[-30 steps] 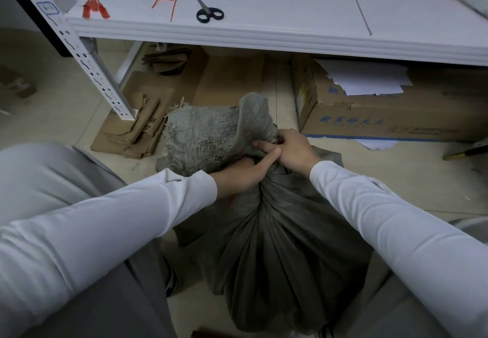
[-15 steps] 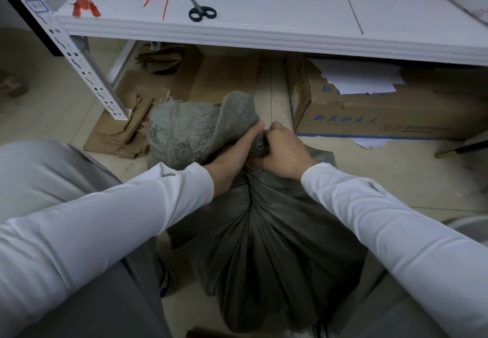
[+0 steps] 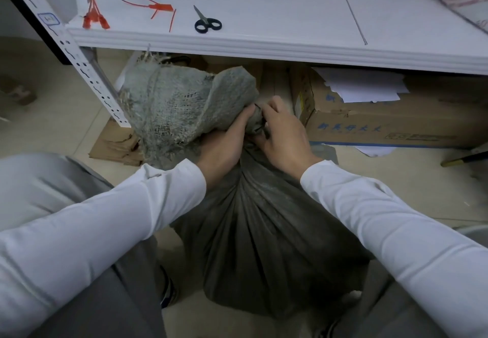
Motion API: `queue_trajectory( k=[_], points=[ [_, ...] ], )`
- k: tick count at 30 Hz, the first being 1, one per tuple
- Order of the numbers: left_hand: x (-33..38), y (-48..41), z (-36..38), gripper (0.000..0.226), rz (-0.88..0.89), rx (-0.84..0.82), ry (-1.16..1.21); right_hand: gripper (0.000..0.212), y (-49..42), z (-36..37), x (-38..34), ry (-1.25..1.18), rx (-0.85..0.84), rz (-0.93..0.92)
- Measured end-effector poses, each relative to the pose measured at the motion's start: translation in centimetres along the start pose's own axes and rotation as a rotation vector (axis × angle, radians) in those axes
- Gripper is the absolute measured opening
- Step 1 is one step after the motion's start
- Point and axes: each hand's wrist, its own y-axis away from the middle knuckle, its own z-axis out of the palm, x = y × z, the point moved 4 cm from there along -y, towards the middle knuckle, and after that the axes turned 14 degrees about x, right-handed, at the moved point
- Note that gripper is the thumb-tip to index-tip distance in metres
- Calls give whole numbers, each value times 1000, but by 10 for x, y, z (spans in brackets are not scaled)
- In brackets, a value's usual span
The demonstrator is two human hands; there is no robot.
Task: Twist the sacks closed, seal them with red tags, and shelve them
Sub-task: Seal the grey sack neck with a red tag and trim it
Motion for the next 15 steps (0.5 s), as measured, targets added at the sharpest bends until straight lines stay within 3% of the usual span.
queue_trajectory(
  k=[4,8,15],
  points=[
    [11,-4,0,73,67,-94,-126,33,-8,2,2,8,-27,59],
    [5,-2,11,72,134,-223,-147,32,-3,13,11,-64,-193,203],
    [-6,12,24,61,191,-364,-138,9,11,14,36,-131,-308,360]
  ],
)
